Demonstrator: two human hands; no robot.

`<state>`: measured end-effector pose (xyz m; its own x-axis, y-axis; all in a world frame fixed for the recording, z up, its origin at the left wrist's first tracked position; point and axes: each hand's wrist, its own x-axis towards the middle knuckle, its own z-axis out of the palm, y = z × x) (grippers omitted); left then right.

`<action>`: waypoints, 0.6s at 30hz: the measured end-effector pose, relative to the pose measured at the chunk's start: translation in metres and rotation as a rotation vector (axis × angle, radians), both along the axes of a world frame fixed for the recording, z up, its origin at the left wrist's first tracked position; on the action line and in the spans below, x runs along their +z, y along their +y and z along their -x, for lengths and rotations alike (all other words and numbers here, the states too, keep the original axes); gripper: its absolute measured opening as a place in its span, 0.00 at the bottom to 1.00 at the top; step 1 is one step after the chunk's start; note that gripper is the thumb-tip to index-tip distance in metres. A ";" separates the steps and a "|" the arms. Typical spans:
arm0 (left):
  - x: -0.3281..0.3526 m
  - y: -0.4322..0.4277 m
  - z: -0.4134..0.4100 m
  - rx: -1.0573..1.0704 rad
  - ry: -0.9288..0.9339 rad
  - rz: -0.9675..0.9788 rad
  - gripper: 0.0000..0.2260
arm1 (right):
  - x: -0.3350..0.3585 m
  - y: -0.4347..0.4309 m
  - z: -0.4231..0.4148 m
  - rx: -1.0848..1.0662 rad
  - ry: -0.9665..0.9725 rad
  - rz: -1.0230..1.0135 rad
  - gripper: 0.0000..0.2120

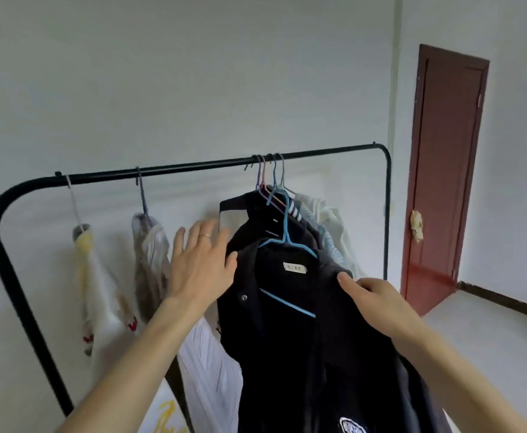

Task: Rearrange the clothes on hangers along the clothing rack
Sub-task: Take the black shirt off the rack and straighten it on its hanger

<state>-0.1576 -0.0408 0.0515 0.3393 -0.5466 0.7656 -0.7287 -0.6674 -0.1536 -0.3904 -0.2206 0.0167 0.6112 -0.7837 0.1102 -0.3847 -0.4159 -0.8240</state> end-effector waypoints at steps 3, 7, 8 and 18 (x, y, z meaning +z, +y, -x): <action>0.033 0.025 -0.011 0.139 0.037 0.124 0.21 | 0.027 0.010 -0.037 0.165 -0.126 -0.168 0.27; 0.061 0.051 -0.038 0.179 0.462 0.323 0.29 | 0.061 0.038 -0.093 0.305 -0.241 -0.170 0.29; 0.062 0.056 -0.045 0.162 0.553 0.382 0.30 | 0.067 0.046 -0.106 0.340 -0.263 -0.170 0.27; 0.040 0.086 -0.070 0.251 0.555 0.268 0.28 | 0.045 0.141 -0.226 0.633 -0.193 0.044 0.13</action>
<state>-0.0876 0.0448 0.0919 0.8147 -0.2146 0.5387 -0.4691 -0.7900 0.3948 -0.1647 -0.0796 0.0621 0.9184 -0.2718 0.2875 0.0981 -0.5475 -0.8310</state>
